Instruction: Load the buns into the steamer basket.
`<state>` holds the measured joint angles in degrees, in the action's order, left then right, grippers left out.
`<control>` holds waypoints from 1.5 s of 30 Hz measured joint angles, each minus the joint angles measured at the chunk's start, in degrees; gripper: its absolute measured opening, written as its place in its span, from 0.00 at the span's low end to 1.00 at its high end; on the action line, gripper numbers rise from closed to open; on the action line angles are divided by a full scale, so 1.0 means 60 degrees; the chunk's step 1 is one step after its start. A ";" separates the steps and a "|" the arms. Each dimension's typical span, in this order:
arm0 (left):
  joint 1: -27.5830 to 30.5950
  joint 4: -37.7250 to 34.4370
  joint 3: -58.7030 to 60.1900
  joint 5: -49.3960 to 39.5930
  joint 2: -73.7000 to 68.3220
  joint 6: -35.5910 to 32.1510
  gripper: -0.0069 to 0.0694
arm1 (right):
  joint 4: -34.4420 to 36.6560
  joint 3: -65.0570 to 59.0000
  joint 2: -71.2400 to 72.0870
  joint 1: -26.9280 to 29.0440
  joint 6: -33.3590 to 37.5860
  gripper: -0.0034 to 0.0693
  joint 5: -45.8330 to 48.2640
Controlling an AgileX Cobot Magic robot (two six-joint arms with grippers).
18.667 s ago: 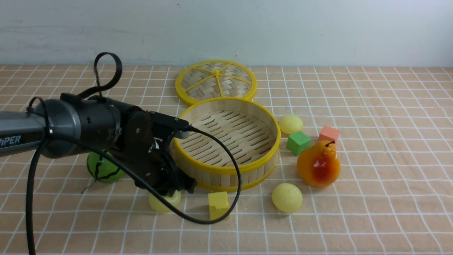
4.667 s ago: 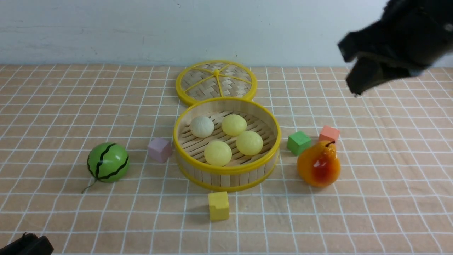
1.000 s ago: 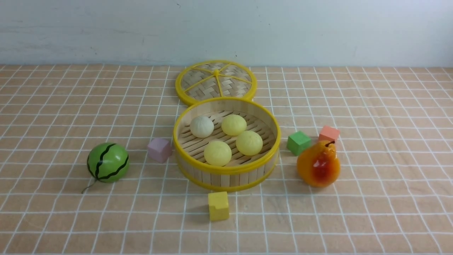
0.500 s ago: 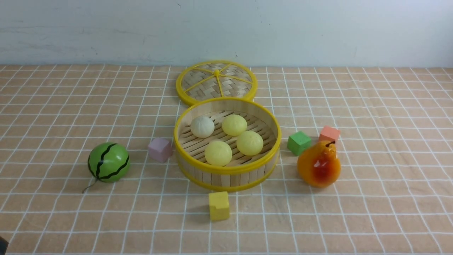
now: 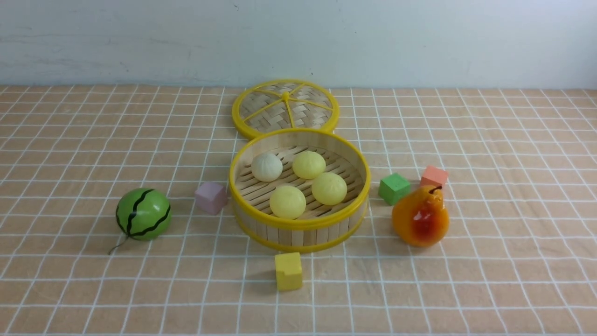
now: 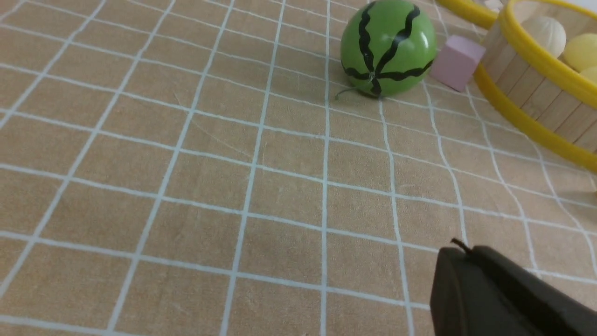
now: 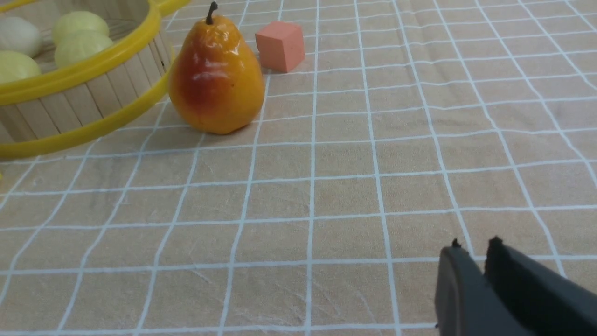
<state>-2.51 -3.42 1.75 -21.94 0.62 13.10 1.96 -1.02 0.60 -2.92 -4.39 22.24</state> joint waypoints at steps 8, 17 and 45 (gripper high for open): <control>0.0000 -0.0326 0.0000 -0.0008 0.0000 -0.0140 0.07 | 0.0000 0.0000 0.0000 0.0000 0.0000 0.18 0.0000; 0.0000 -0.0325 0.0000 -0.0008 0.0000 -0.0142 0.07 | 0.0000 0.0000 0.0000 0.0000 0.0000 0.20 0.0000; 0.0000 -0.0325 0.0000 -0.0008 0.0000 -0.0150 0.07 | 0.0000 0.0000 0.0000 0.0000 0.0000 0.24 0.0000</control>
<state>-2.51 -5.37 1.75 -21.99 0.62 12.20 1.96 -1.02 0.60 -2.92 -4.39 22.24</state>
